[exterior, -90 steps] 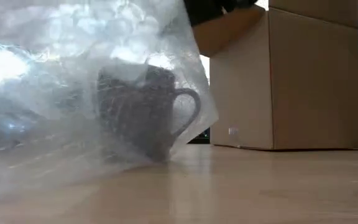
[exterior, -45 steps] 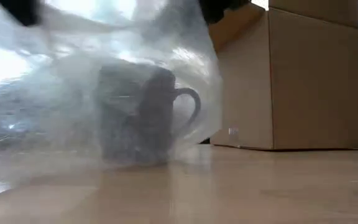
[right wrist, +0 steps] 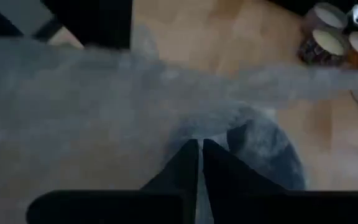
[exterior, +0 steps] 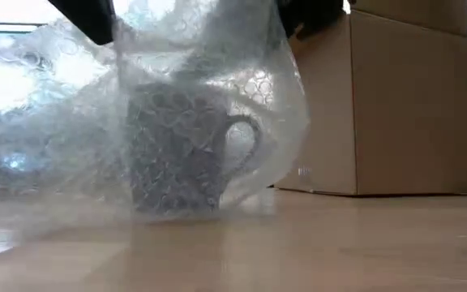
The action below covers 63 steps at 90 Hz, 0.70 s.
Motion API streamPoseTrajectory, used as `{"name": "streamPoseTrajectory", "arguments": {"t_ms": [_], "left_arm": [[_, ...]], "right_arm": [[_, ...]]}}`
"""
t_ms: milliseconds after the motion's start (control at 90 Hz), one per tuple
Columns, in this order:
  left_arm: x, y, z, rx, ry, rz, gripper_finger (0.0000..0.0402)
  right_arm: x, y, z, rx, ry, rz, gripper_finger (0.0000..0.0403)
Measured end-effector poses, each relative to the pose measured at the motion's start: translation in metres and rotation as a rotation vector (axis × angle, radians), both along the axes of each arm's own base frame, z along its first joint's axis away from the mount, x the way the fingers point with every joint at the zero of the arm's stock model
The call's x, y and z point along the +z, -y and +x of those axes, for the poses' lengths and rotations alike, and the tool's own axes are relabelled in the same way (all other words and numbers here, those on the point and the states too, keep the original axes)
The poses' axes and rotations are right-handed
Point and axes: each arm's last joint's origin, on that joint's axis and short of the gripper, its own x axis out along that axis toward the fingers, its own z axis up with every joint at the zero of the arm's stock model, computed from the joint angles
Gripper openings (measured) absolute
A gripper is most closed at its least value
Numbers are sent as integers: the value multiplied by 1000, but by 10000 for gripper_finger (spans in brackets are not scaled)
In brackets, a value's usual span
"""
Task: Wrap mug
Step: Wrap the blue mug with bubble wrap
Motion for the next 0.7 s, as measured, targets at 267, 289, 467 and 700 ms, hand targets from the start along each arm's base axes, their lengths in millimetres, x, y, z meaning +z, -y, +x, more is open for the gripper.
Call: {"name": "streamPoseTrajectory", "arguments": {"t_ms": [267, 289, 467, 700], "left_arm": [[12, -10, -6, -36, 44, 75, 0], [12, -13, -8, -29, 42, 78, 0], [15, -29, -27, 16, 41, 85, 0], [24, -52, -47, 6, 70, 129, 0]], "right_arm": [[0, 6, 2, -15, -2, -1, 0], [0, 6, 2, -17, -6, -2, 0], [-2, 7, 0, -17, -29, -9, 0], [-2, 8, 1, -42, -30, 17, 0]]}}
